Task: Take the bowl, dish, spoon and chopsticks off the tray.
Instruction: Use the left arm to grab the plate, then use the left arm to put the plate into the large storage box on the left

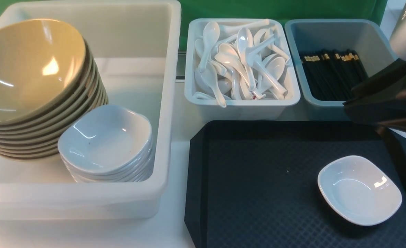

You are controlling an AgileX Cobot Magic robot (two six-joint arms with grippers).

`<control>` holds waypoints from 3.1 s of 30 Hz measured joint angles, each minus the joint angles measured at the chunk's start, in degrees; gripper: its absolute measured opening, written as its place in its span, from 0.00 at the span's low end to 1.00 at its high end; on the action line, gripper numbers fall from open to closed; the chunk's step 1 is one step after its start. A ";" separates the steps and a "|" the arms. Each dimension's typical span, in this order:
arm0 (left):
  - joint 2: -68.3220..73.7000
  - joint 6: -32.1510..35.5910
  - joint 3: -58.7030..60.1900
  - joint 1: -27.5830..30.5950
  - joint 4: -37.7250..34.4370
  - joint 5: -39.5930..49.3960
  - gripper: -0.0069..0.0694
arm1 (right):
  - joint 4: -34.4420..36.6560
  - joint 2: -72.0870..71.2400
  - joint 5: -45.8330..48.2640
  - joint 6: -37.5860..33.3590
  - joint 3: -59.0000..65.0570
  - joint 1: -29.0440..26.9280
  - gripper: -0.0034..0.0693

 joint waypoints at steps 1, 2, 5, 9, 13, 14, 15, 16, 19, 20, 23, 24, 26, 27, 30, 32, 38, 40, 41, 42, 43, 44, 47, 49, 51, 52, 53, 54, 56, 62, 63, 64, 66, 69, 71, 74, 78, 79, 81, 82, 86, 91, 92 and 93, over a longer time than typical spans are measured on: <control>-0.17 -0.28 -1.14 0.00 0.72 1.04 0.85 | 0.00 0.00 0.12 0.00 0.00 0.00 0.33; -0.16 -0.35 -1.14 0.00 0.86 1.24 0.85 | 0.00 0.00 0.19 0.00 0.00 0.00 0.33; -2.32 -1.89 -7.20 0.00 2.67 4.91 0.87 | -0.05 0.00 0.68 -0.04 0.00 0.00 0.33; -7.42 -4.22 -14.86 -0.74 2.73 9.22 0.84 | -0.11 0.00 0.75 -0.04 0.00 0.00 0.33; -12.29 -4.56 -19.35 -7.40 1.25 11.61 0.80 | -1.03 0.00 0.80 0.24 0.00 0.00 0.33; -14.12 -4.56 -20.00 -14.58 -0.45 12.71 0.77 | -2.84 0.00 0.80 1.90 0.00 0.00 0.33; -14.57 -4.51 -20.00 -18.45 -0.94 13.31 0.76 | -4.20 0.00 1.03 3.57 0.00 0.00 0.33; -14.72 -4.51 -20.00 -21.54 -1.17 13.75 0.76 | -5.44 0.00 1.30 5.13 0.00 0.00 0.33; -13.70 -5.29 -18.78 -37.94 -0.77 14.22 0.74 | -9.40 -0.79 4.23 9.95 0.09 0.00 0.33; -12.64 -6.12 -17.94 -43.30 0.01 13.67 0.74 | -10.09 -1.42 5.38 11.06 0.08 0.00 0.33; -7.05 -8.51 -15.67 -57.59 3.42 10.24 0.74 | -12.47 -4.28 9.54 14.91 0.08 0.00 0.34; -6.03 -8.76 -15.59 -58.42 3.74 9.95 0.74 | -12.67 -4.76 9.82 15.14 0.08 0.00 0.34; 0.69 -9.15 -15.31 -67.72 4.78 5.52 0.74 | -14.42 -7.91 10.39 17.91 0.27 0.00 0.34; 3.04 -9.22 -15.31 -70.03 4.72 3.70 0.74 | -15.02 -9.61 10.46 18.94 0.53 0.00 0.34; 11.97 -9.47 -17.54 -76.61 3.57 -2.62 0.74 | -15.74 -15.22 10.86 21.80 1.77 0.00 0.34; 17.41 -9.52 -20.31 -79.00 2.89 -5.47 0.74 | -15.74 -18.94 11.02 23.28 3.11 0.00 0.34; 35.35 -9.52 -32.10 -82.00 1.69 -5.32 0.74 | -15.74 -25.93 11.27 26.02 8.88 0.00 0.34; 40.51 -9.63 -36.15 -82.20 1.69 -4.22 0.74 | -15.74 -27.03 11.33 26.40 11.12 0.00 0.35; 42.76 -10.09 -38.47 -82.31 1.69 -3.47 0.74 | -15.74 -27.30 11.39 26.62 12.26 0.00 0.35; 45.06 -10.41 -40.59 -82.36 1.65 -2.64 0.74 | -15.74 -27.42 11.39 26.74 13.29 0.00 0.35; 46.97 -10.70 -42.47 -82.41 1.51 -1.79 0.73 | -15.74 -27.42 11.39 26.74 14.25 0.00 0.35; 48.28 -11.06 -43.99 -82.41 1.35 -1.25 0.71 | -15.74 -27.42 11.39 26.39 15.06 0.00 0.35; 50.09 -11.65 -47.38 -82.41 1.45 1.47 0.58 | -15.74 -27.42 11.42 25.08 16.21 0.00 0.35; 50.38 -11.66 -48.16 -82.41 1.58 3.17 0.44 | -15.74 -27.42 11.35 24.31 16.52 0.00 0.35; 50.17 -11.68 -48.25 -82.41 0.94 4.93 0.23 | -15.74 -27.42 11.30 24.05 16.52 0.00 0.35; 49.69 -11.52 -48.25 -82.35 0.40 5.51 0.19 | -15.74 -27.42 11.30 24.05 16.52 0.00 0.35; 48.94 -11.42 -48.25 -82.35 0.34 6.19 0.17 | -15.74 -27.42 11.30 24.01 16.52 0.00 0.35; 47.98 -11.20 -48.25 -82.35 0.48 6.98 0.14 | -15.74 -27.42 11.23 24.01 16.52 0.00 0.35; 45.81 -10.29 -48.25 -82.28 1.29 8.92 0.11 | -15.53 -27.01 11.01 24.01 16.52 0.00 0.35; 33.26 -8.62 -48.15 -79.79 5.76 15.66 0.09 | -9.57 -21.10 8.44 17.69 14.10 0.00 0.31; 30.13 -8.62 -48.15 -78.80 6.39 16.91 0.09 | -7.89 -19.59 7.85 15.93 13.35 0.00 0.28; 26.98 -8.55 -47.92 -77.83 6.75 17.54 0.09 | -5.61 -17.65 7.55 13.60 12.26 0.00 0.25; 19.71 -8.50 -45.25 -74.24 6.93 18.13 0.09 | 0.23 -13.38 7.12 8.20 9.20 0.00 0.16; 11.33 -8.63 -39.82 -70.32 7.42 18.32 0.09 | 5.14 -9.42 6.09 4.10 6.56 0.00 0.10; 4.02 -8.92 -31.65 -65.96 7.88 18.57 0.09 | 8.70 -7.15 4.28 1.15 4.76 0.21 0.10; -5.21 -9.94 -21.56 -60.67 8.08 17.82 0.09 | 10.34 -5.22 1.36 -0.15 3.87 1.41 0.10; -20.56 -14.15 -0.70 -51.33 8.12 8.74 0.09 | 11.01 -2.15 -3.00 -0.70 3.69 4.72 0.10; -23.01 -15.26 2.66 -49.64 8.12 6.67 0.09 | 11.03 -1.49 -3.67 -0.94 3.69 5.63 0.10; -28.99 -17.58 11.23 -45.10 8.12 1.27 0.09 | 11.08 0.26 -5.52 -1.14 3.69 7.58 0.10; -30.43 -18.02 13.49 -43.85 8.12 -0.82 0.09 | 11.11 1.00 -6.00 -1.20 3.69 8.20 0.10; -32.81 -18.41 19.25 -40.35 8.27 -4.15 0.09 | 11.25 3.16 -7.86 -1.33 3.69 10.41 0.10; -28.71 -16.51 19.98 -40.05 10.40 -6.71 0.09 | 11.32 4.17 -8.34 -1.33 3.69 10.96 0.10; -27.42 -16.32 19.98 -40.05 10.87 -7.43 0.09 | 11.32 4.17 -8.34 -1.33 3.69 10.96 0.10; -26.06 -16.06 19.98 -40.05 11.25 -8.25 0.10 | 11.32 4.17 -8.28 -1.33 3.69 10.96 0.10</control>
